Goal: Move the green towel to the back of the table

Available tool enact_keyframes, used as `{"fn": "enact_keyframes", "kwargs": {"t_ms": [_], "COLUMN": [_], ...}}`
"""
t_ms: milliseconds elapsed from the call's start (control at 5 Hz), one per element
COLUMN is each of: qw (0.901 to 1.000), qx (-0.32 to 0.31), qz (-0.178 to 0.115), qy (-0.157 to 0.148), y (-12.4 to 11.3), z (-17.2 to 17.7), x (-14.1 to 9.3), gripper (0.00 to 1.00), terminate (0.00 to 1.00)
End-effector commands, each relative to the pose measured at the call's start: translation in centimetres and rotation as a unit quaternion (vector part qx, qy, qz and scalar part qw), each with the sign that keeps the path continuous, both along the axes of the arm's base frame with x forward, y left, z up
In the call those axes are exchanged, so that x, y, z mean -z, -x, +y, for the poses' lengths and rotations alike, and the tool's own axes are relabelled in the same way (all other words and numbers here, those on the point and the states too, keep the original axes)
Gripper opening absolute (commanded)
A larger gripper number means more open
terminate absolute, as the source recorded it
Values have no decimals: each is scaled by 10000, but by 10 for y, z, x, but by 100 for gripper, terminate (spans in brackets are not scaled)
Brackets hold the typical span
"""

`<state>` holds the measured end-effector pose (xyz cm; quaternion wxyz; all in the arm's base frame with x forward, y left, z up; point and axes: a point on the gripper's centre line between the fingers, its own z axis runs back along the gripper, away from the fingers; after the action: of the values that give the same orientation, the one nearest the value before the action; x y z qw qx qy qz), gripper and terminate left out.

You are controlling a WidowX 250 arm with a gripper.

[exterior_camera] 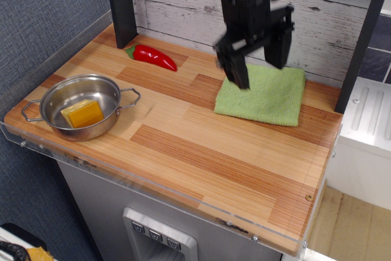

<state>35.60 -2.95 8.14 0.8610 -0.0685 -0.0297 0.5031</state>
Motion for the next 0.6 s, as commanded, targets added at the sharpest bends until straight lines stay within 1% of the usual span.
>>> {"fn": "enact_keyframes", "kwargs": {"t_ms": [0, 200, 400], "qw": [9701, 9533, 9293], "qx": [2188, 2815, 3480], "qz": [737, 717, 732], "qy": [-753, -831, -1002], "y": [20, 42, 56], "z": [12, 9, -13], "x": [-38, -46, -52], "gripper": [100, 100, 100], "terminate": [0, 0, 0]}}
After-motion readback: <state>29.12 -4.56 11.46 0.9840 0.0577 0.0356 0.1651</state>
